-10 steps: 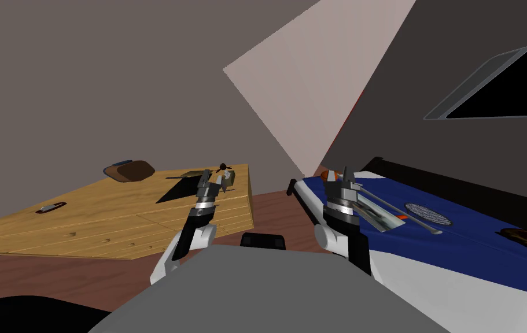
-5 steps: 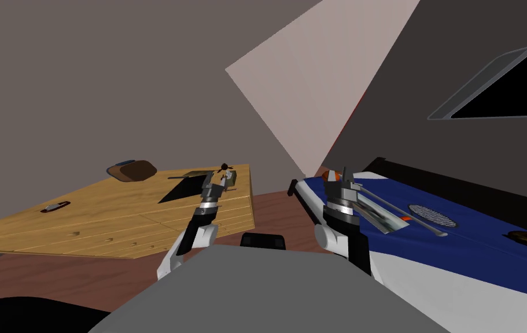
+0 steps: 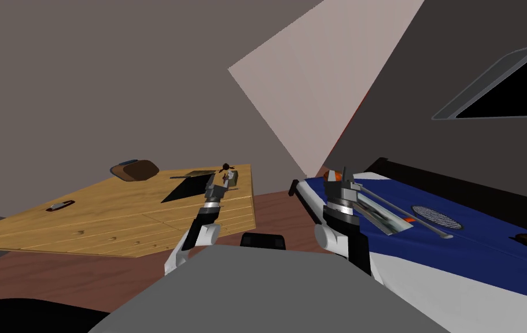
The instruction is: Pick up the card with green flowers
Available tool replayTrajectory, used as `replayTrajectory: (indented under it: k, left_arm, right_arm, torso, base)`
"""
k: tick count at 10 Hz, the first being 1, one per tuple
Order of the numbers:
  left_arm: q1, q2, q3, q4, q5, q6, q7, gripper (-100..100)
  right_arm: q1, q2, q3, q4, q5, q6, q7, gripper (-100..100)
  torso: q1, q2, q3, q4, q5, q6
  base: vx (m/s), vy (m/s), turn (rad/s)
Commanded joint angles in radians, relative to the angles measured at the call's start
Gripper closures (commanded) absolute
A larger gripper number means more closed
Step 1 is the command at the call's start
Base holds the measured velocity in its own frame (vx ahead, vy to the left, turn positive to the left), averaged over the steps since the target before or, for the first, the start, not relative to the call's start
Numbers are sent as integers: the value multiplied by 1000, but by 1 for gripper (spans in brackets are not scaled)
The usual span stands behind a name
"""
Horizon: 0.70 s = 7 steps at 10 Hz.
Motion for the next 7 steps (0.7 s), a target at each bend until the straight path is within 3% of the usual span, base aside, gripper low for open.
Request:
replayTrajectory:
  k: [1, 7]
  left_arm:
    - [-6, 4, -9, 29, 25, -3, 26, -100]
    - [-46, 13, -45, 141, 141, 7, 140, -100]
  right_arm:
    - [0, 0, 0, 0, 0, 0, 0, 0]
    - [0, 0, 0, 0, 0, 0, 0, 0]
  torso:
    - [0, 0, 0, 0, 0, 0]
    - [0, -1, 0, 0, 0, 0]
  base:
    - [3, 24, 8]
    - [9, 26, 11]
